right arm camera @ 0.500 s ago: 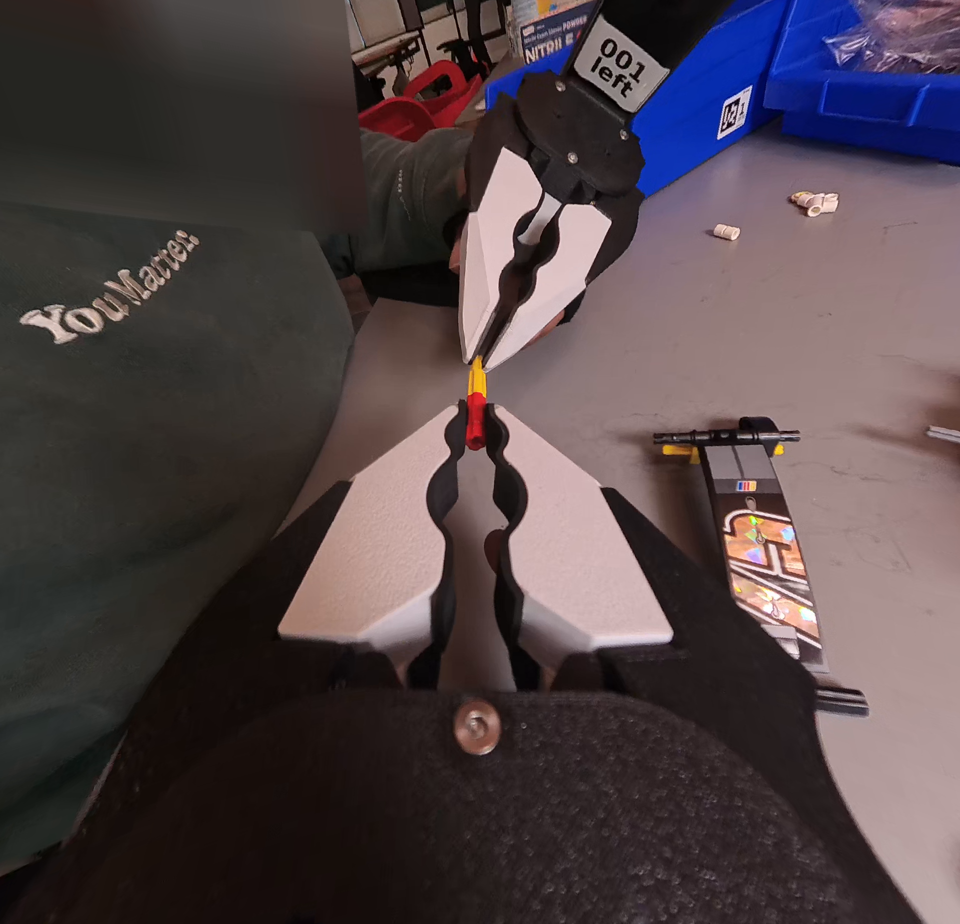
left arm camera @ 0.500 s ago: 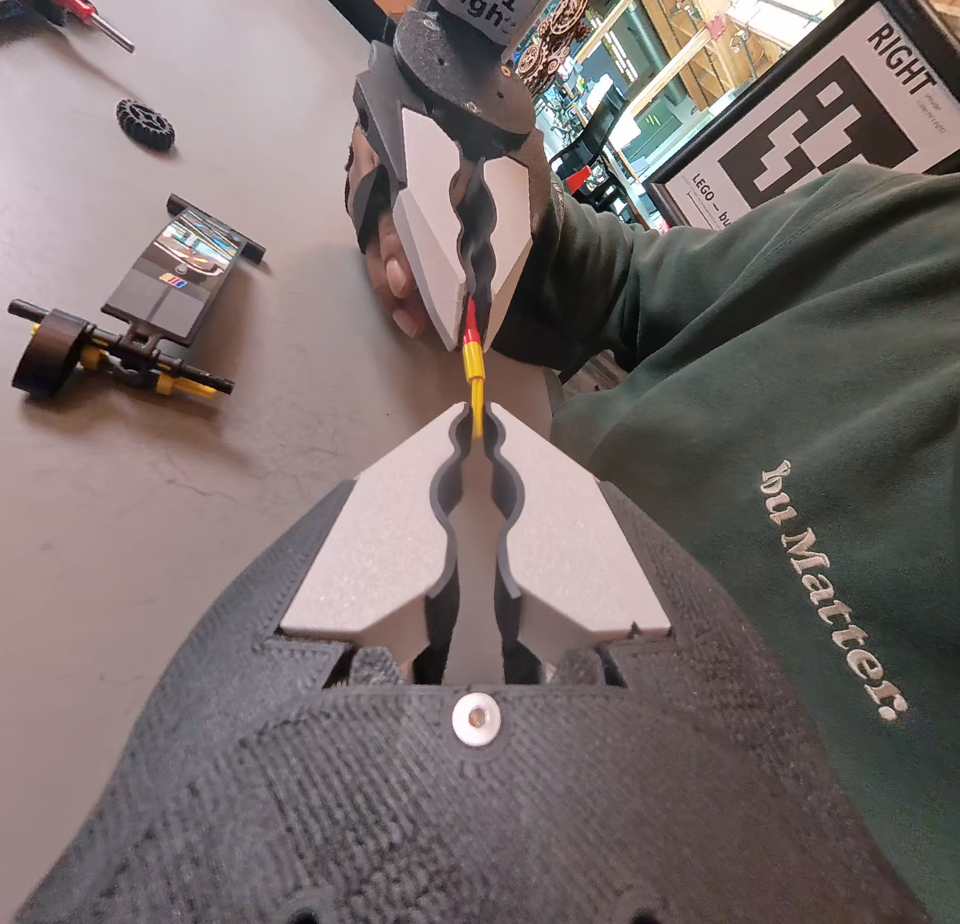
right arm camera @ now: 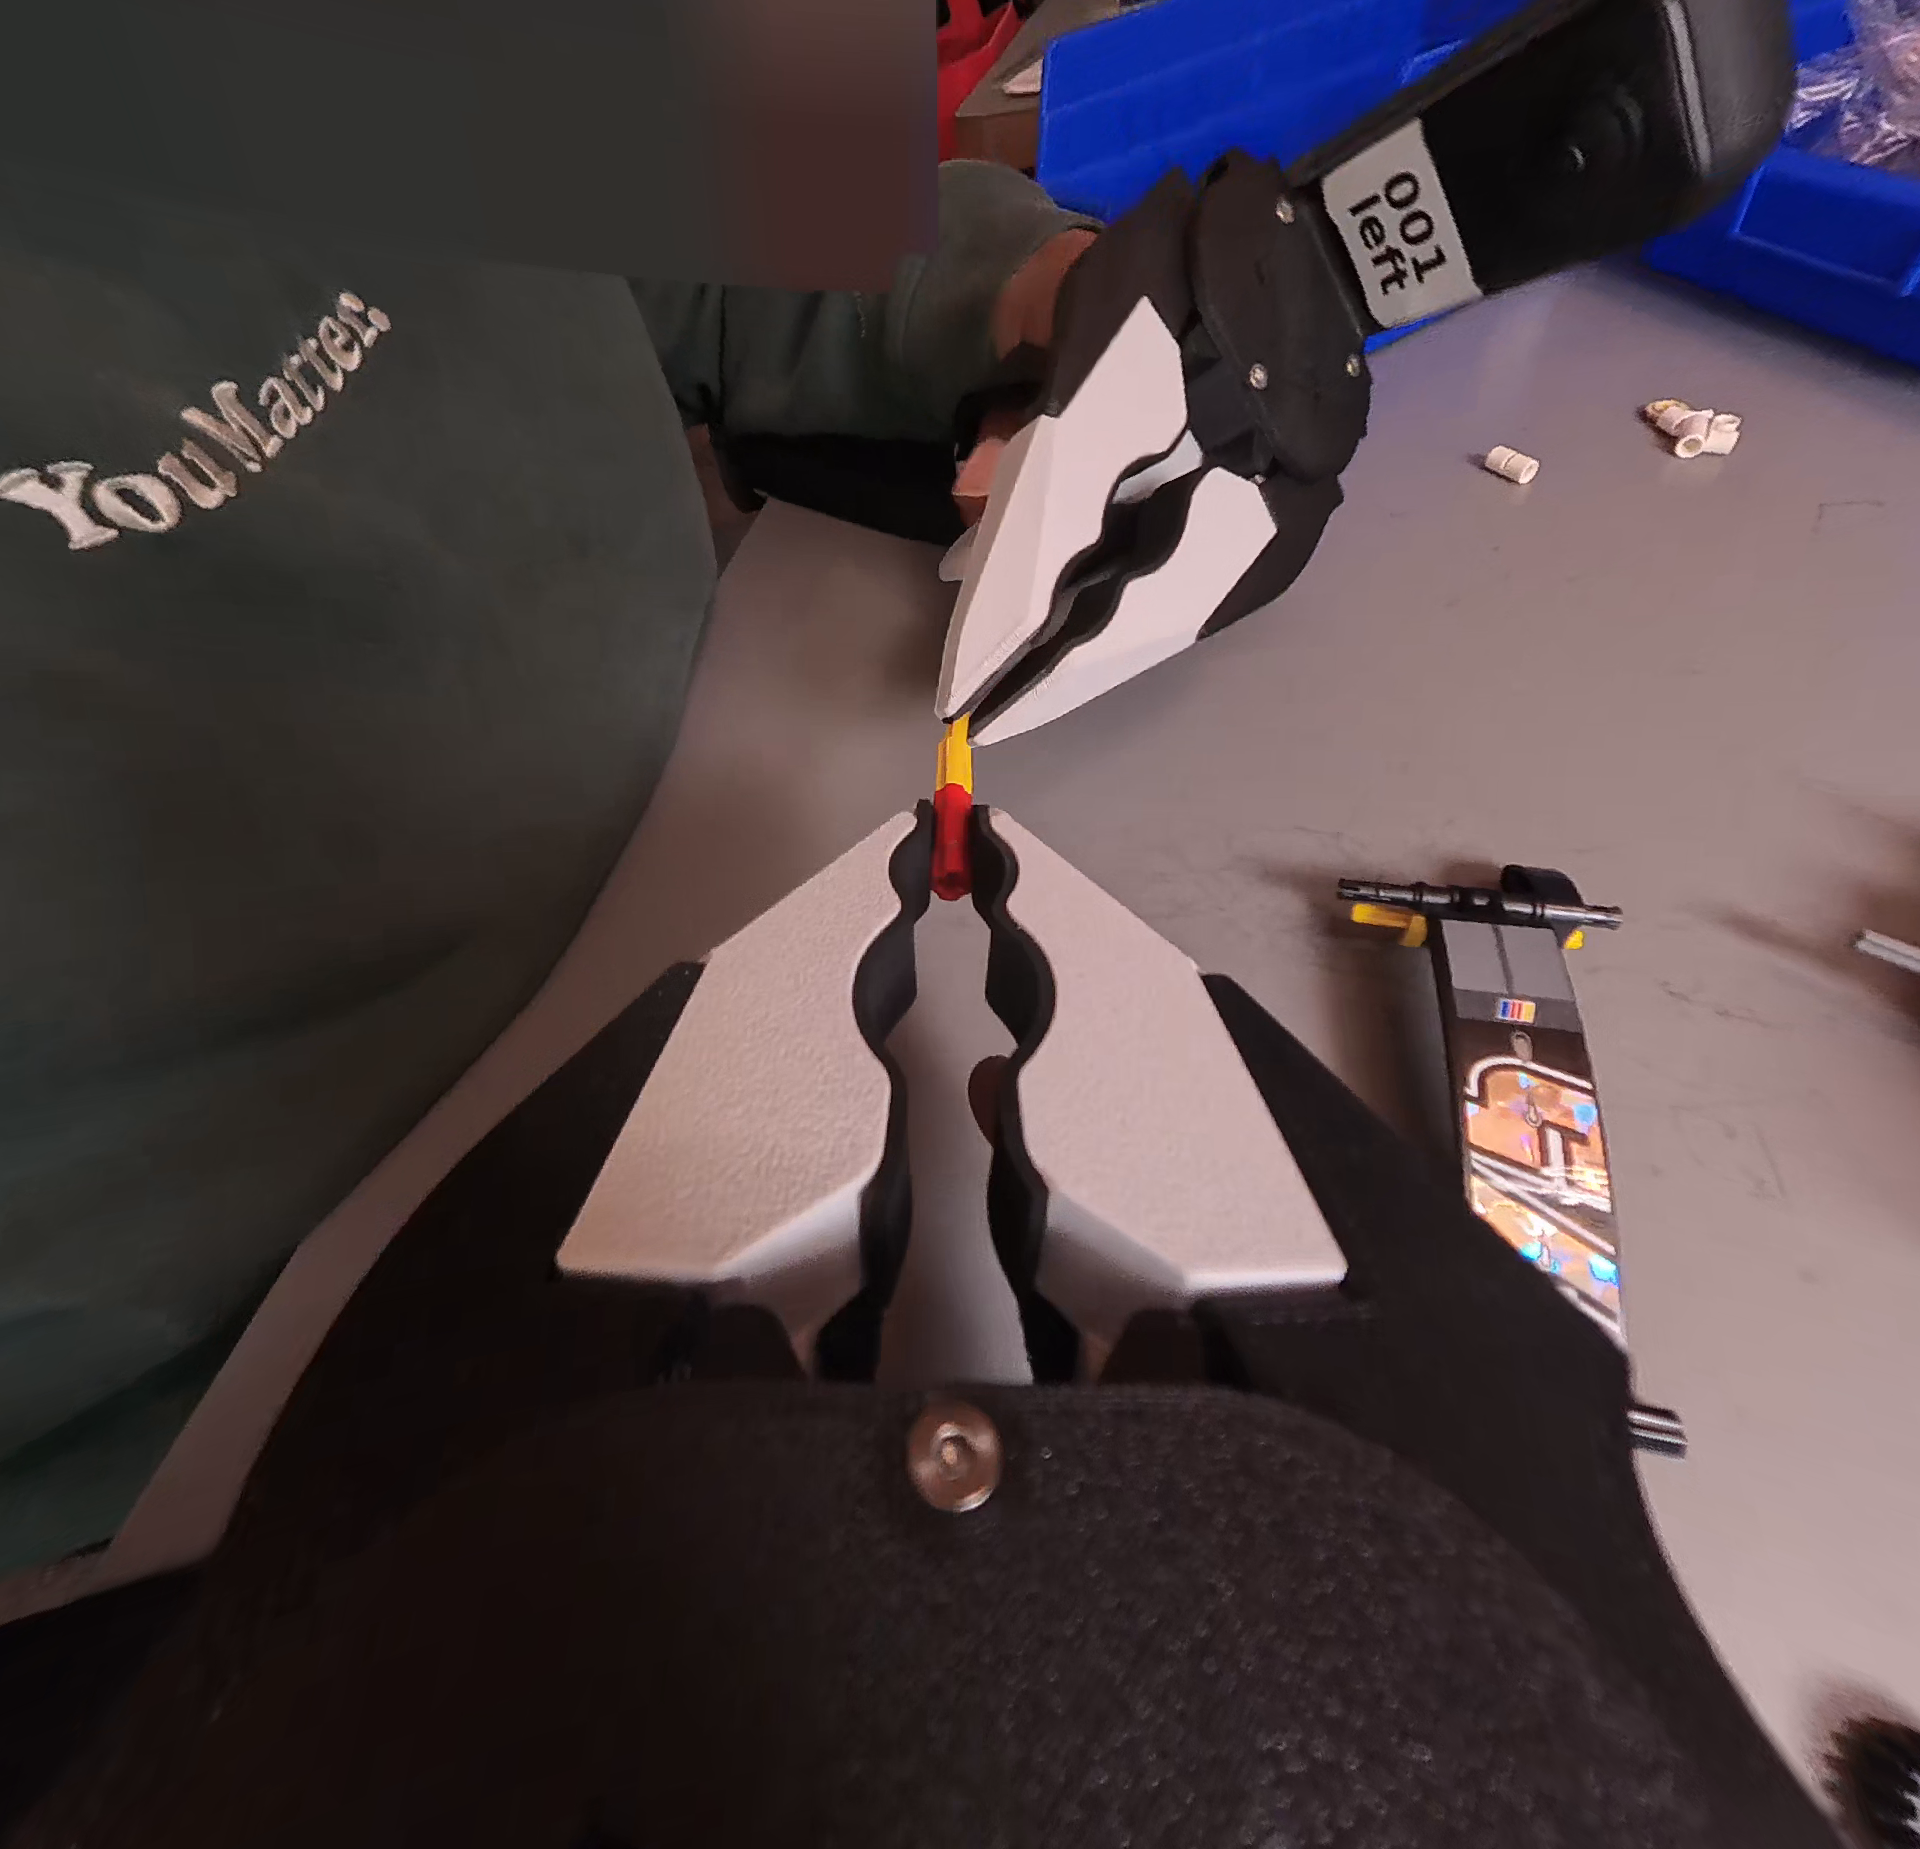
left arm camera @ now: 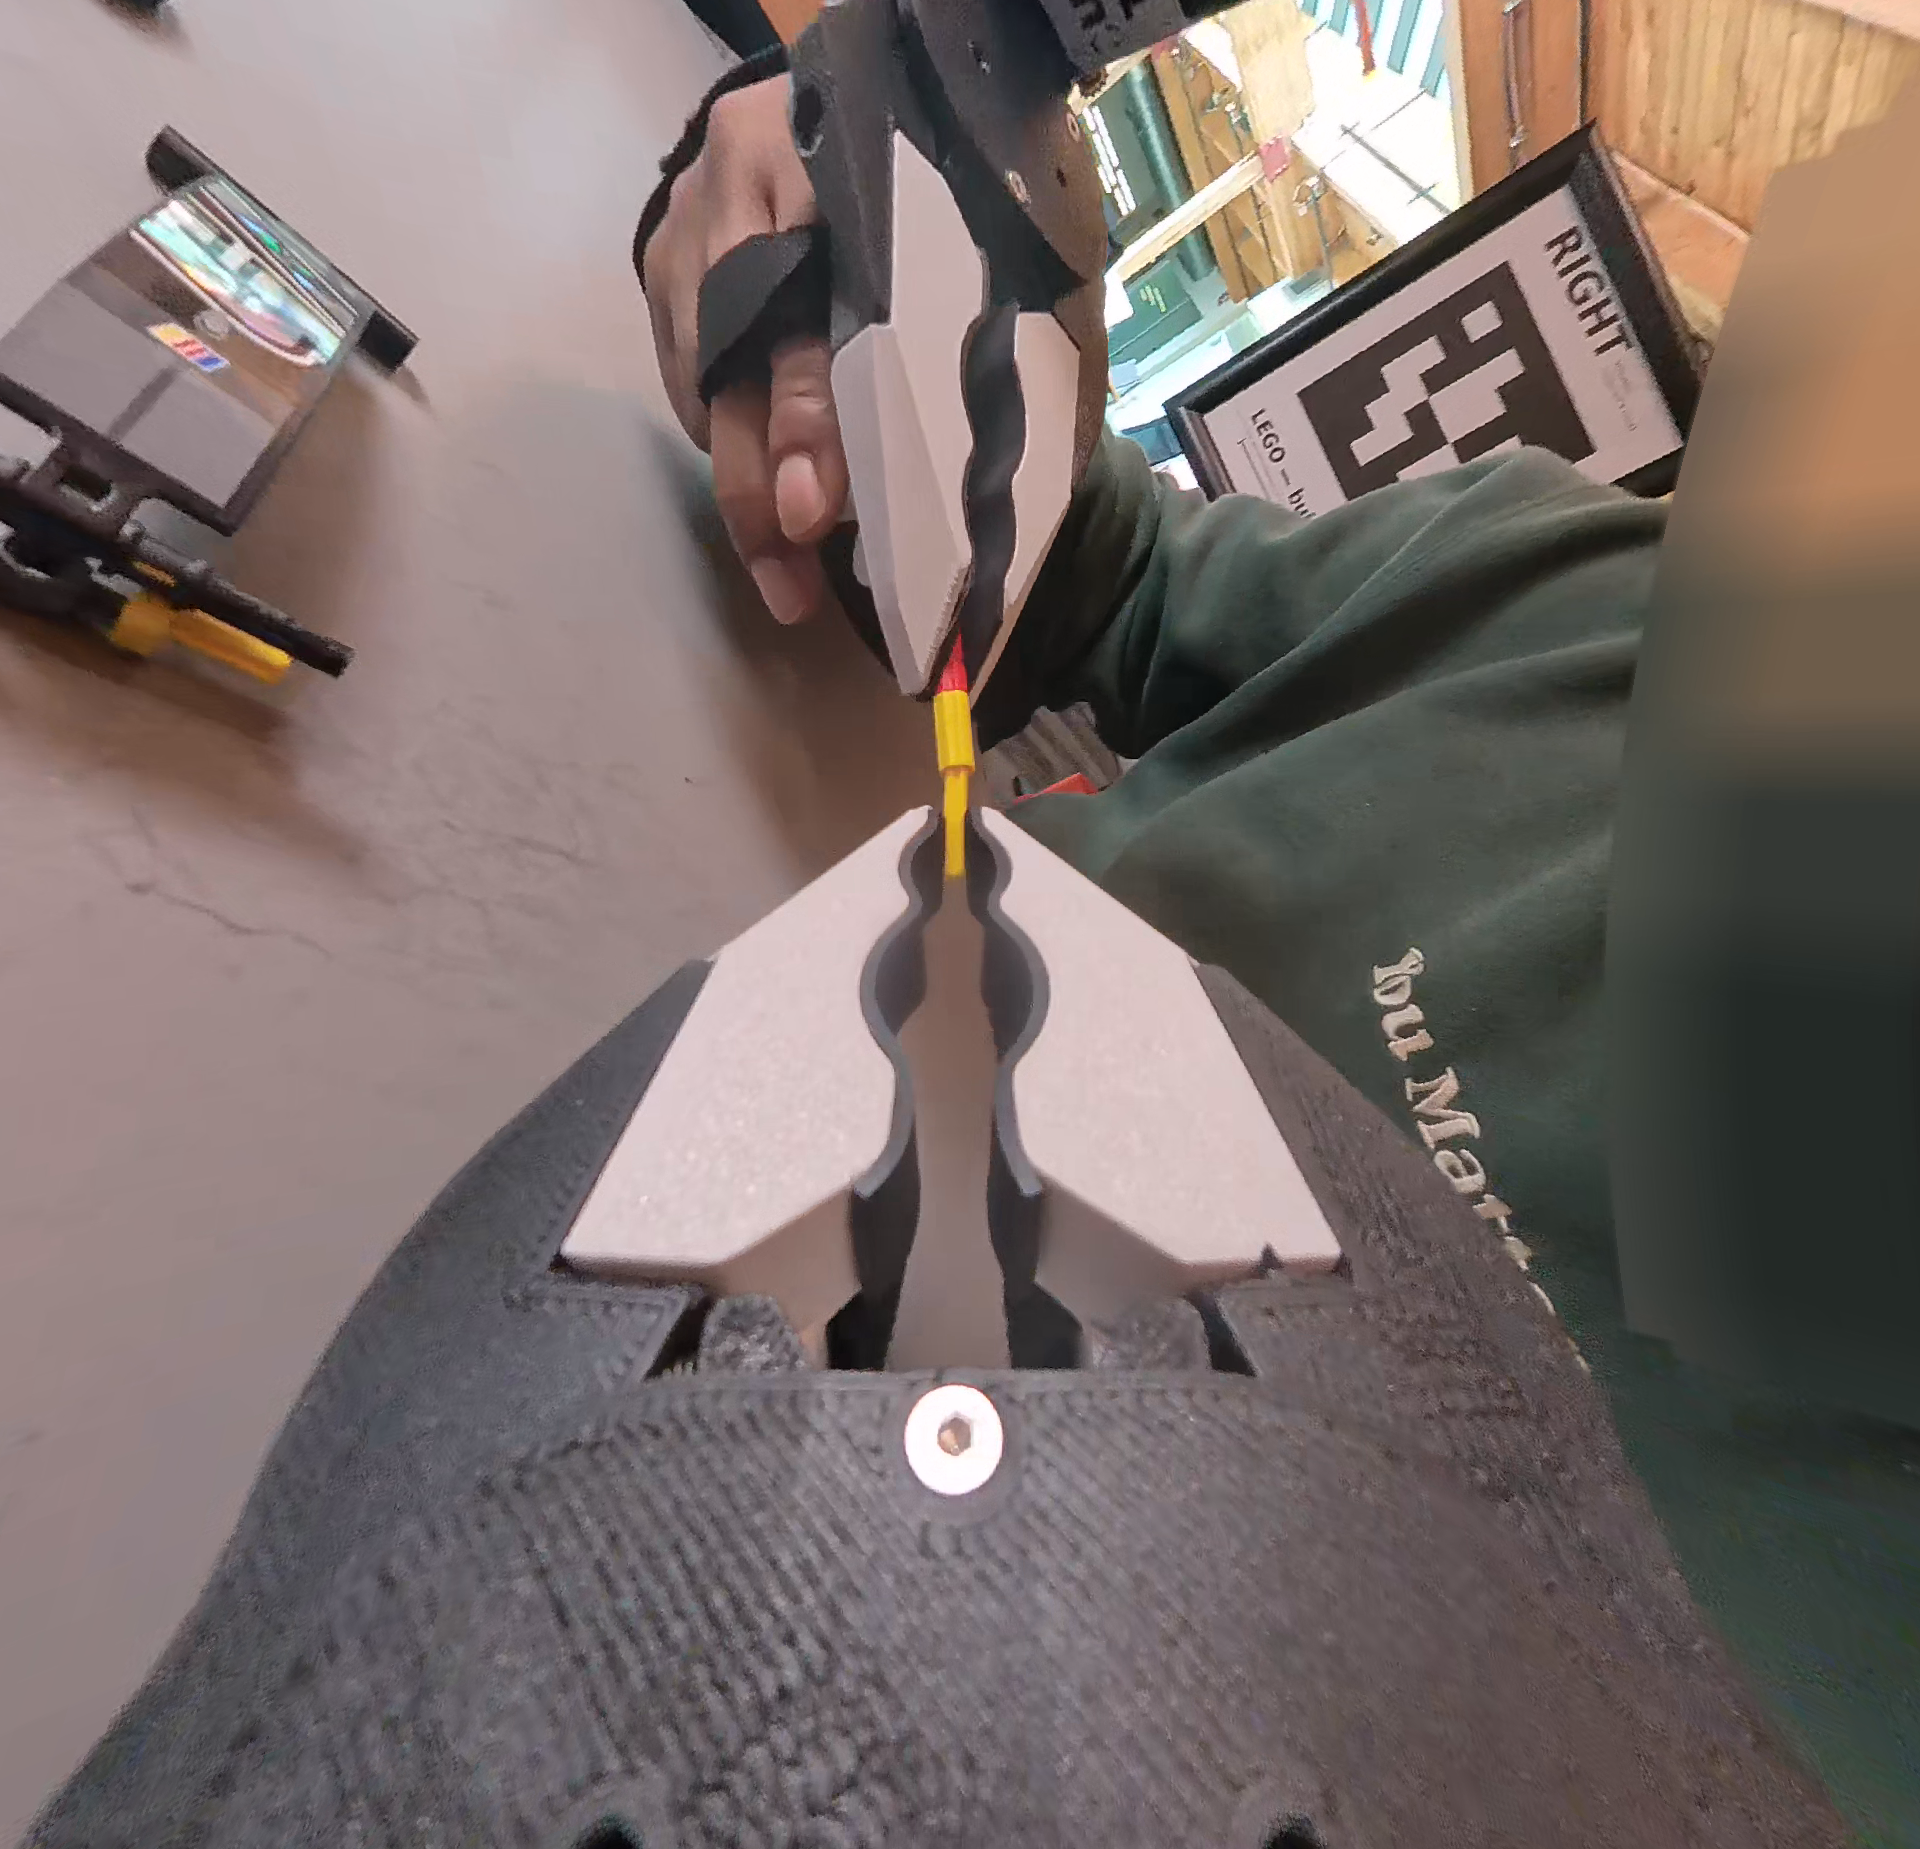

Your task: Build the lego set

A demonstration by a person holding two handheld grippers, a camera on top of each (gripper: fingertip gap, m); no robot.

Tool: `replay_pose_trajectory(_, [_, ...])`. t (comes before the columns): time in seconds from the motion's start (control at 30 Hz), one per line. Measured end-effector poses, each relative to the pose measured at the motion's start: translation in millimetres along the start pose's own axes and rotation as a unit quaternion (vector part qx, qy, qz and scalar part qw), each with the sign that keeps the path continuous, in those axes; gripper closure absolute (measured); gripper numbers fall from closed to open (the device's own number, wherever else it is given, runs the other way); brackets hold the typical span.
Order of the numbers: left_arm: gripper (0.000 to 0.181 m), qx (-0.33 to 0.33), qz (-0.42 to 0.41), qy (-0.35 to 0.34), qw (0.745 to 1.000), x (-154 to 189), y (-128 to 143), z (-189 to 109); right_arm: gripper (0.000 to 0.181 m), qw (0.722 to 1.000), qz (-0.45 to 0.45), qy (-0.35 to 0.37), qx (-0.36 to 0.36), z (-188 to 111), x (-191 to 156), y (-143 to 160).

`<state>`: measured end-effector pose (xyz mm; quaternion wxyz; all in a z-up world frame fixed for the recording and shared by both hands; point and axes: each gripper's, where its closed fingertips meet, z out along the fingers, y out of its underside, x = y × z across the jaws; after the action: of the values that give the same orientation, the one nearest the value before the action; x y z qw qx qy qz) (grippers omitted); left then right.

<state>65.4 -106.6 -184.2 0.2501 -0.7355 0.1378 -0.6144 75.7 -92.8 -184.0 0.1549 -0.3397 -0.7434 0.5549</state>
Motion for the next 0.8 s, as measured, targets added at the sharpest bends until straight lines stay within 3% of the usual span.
replay_pose_trajectory(0.3, [0.181,0.009,-0.041,0.046,0.998,4.4,0.8,5.2,0.178,0.998,-0.045,0.023,-0.032,-2.2,-5.0,-1.8])
replay_pose_trajectory(0.63, [0.181,-0.054,-0.014,0.012,0.998,-3.5,22.5,16.2,0.178,0.993,-0.05,-0.004,-0.109,7.0,-17.8,17.9])
replay_pose_trajectory(0.8, [0.181,-0.054,-0.01,0.009,0.998,-3.5,22.9,16.8,0.178,0.993,-0.057,-0.001,-0.102,11.7,-18.5,17.9])
